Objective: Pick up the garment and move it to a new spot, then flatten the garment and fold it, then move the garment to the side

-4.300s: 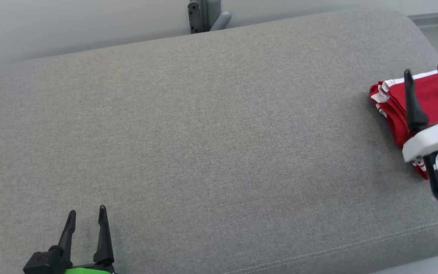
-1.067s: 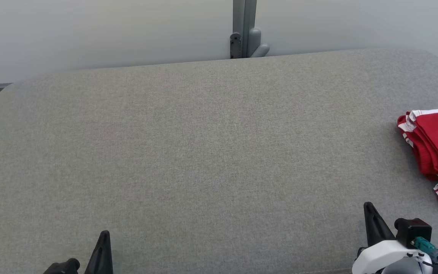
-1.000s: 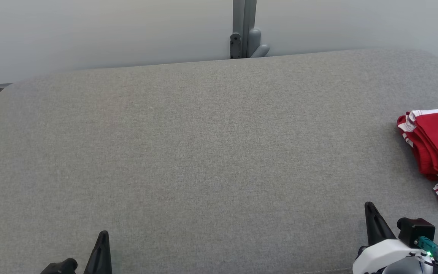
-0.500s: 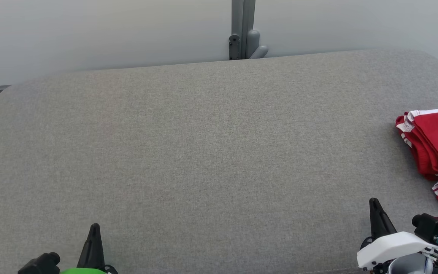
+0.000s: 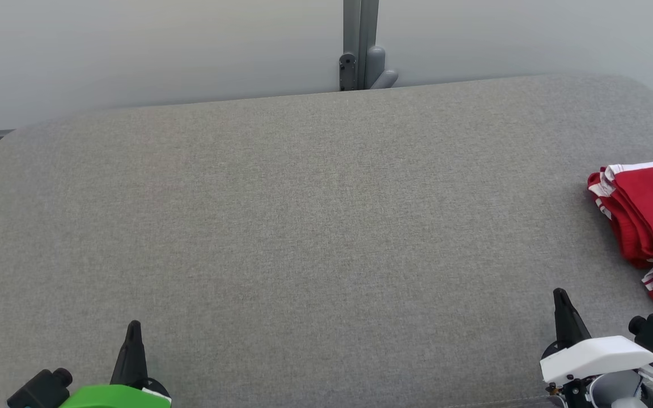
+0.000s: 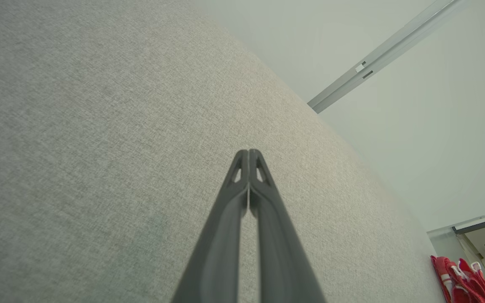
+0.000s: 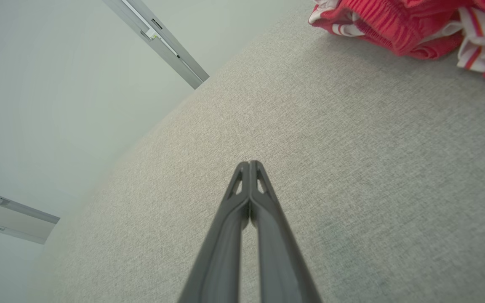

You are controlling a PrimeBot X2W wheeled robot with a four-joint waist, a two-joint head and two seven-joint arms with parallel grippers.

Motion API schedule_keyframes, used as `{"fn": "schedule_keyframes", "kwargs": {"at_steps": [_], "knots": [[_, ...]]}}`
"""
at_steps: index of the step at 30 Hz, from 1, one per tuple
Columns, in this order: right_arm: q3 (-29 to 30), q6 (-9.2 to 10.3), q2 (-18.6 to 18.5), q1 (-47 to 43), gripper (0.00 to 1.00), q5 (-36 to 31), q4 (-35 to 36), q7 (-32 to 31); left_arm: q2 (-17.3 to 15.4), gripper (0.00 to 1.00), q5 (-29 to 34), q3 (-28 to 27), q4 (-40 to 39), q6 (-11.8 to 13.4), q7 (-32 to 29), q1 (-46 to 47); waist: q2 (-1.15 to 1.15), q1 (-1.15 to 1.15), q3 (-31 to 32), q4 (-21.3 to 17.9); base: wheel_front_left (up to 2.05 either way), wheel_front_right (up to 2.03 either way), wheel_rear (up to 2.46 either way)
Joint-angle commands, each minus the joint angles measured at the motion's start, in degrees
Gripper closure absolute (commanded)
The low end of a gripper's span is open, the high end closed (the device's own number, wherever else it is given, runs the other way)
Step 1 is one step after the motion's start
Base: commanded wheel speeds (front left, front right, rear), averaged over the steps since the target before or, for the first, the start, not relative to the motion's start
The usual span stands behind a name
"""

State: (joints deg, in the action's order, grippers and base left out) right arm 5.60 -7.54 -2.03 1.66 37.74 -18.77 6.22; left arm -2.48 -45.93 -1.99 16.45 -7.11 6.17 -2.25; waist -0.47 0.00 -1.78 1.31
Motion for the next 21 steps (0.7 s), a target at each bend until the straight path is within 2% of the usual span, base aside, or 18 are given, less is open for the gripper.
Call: {"fn": "schedule_keyframes", "kwargs": {"at_steps": [1,21], "knots": [[0.14,0.03,-0.43,1.54,1.0,2.6,1.09,-0.52,-0.31,1.0,-2.15,-0.5,-0.95,-0.19,-0.5,1.59,0.14,0.0,0.03,-0.03,0.0,0.0,0.0],[0.32,0.04,-0.62,2.44,1.0,17.65,2.34,-4.01,-0.4,1.0,-14.92,-1.75,-1.51,-0.3,-4.12,3.66,0.21,0.0,0.37,-0.3,0.0,0.0,0.0]]}}
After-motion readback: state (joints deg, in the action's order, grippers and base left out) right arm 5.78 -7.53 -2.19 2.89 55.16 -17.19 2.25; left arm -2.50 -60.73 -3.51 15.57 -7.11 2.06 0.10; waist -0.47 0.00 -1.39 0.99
